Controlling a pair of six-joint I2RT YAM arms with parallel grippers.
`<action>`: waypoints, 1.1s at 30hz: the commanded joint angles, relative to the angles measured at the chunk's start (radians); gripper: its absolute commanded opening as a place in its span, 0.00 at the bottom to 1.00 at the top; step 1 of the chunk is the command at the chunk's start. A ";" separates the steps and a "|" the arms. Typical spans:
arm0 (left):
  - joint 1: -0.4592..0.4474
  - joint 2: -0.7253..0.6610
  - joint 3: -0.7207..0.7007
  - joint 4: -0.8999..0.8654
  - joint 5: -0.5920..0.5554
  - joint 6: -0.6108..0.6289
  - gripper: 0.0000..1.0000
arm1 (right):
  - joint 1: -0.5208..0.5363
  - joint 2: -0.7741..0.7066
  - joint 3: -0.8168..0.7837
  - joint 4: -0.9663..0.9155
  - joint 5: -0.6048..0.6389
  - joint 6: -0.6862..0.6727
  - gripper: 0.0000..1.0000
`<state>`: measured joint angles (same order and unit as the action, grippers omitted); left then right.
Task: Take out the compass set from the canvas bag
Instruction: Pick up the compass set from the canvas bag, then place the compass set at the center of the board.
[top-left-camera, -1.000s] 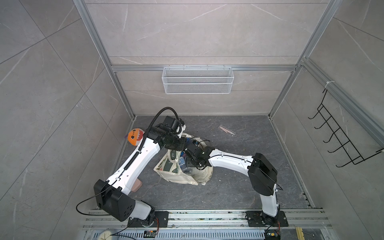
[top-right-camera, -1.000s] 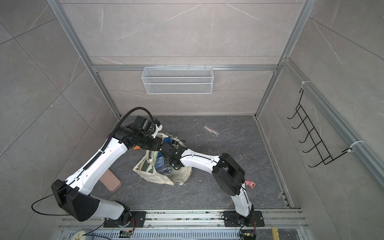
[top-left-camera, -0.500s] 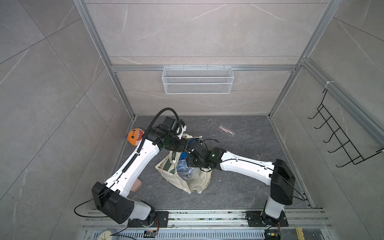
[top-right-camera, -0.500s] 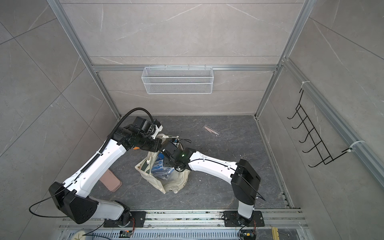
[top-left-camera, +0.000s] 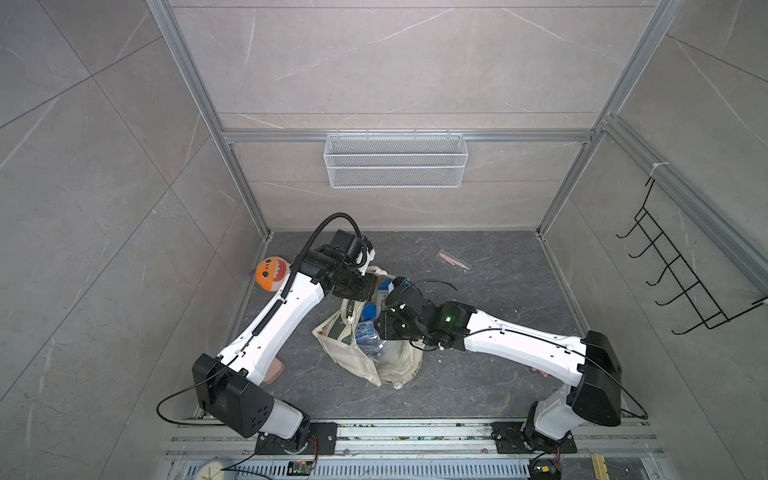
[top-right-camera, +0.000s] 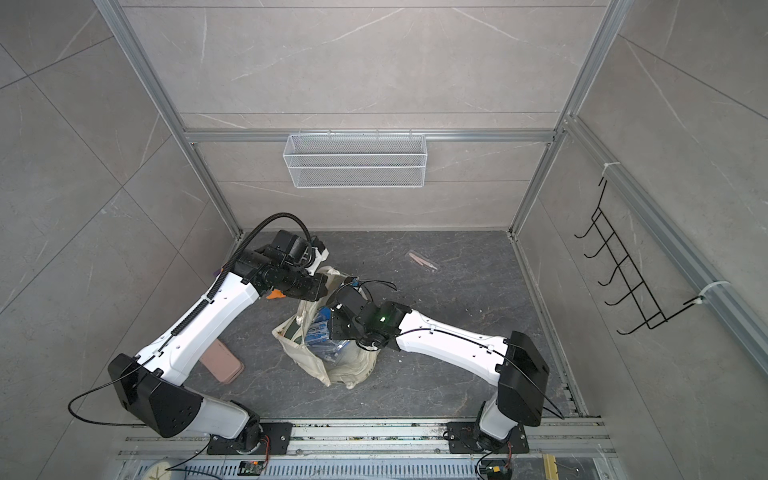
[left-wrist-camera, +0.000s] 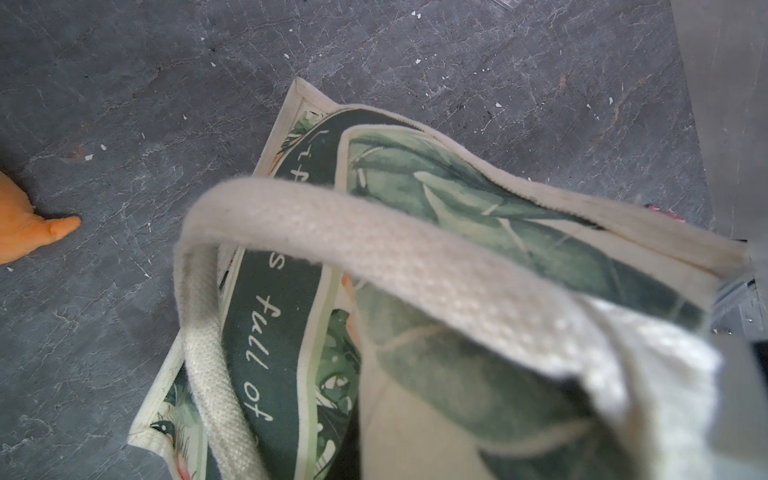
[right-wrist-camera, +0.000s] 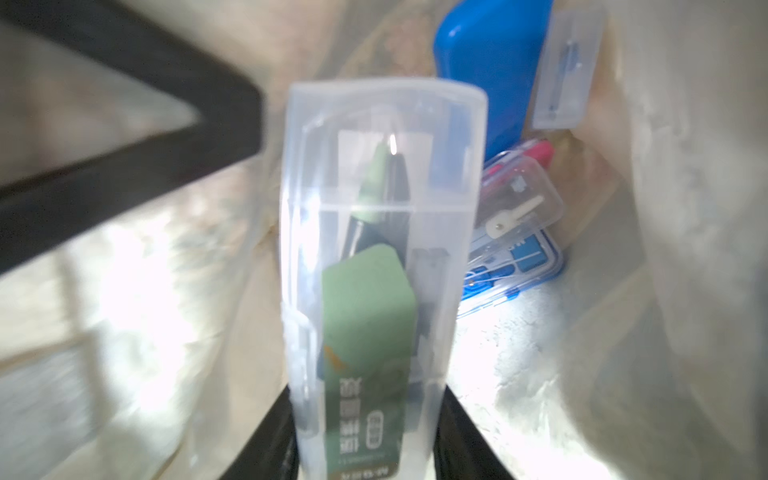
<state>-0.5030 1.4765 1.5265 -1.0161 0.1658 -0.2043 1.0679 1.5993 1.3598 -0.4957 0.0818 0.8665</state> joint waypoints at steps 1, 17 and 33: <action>0.010 0.006 0.052 0.019 -0.008 -0.018 0.00 | 0.013 -0.042 -0.039 0.007 -0.040 -0.031 0.31; 0.038 0.054 0.097 0.013 0.003 -0.028 0.00 | -0.008 -0.257 -0.069 -0.116 0.009 -0.099 0.31; 0.053 0.043 0.098 0.016 0.026 -0.028 0.00 | -0.448 -0.354 -0.060 -0.229 -0.112 -0.224 0.31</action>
<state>-0.4572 1.5288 1.5791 -1.0252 0.1677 -0.2321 0.6804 1.2350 1.2774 -0.6899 0.0048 0.6891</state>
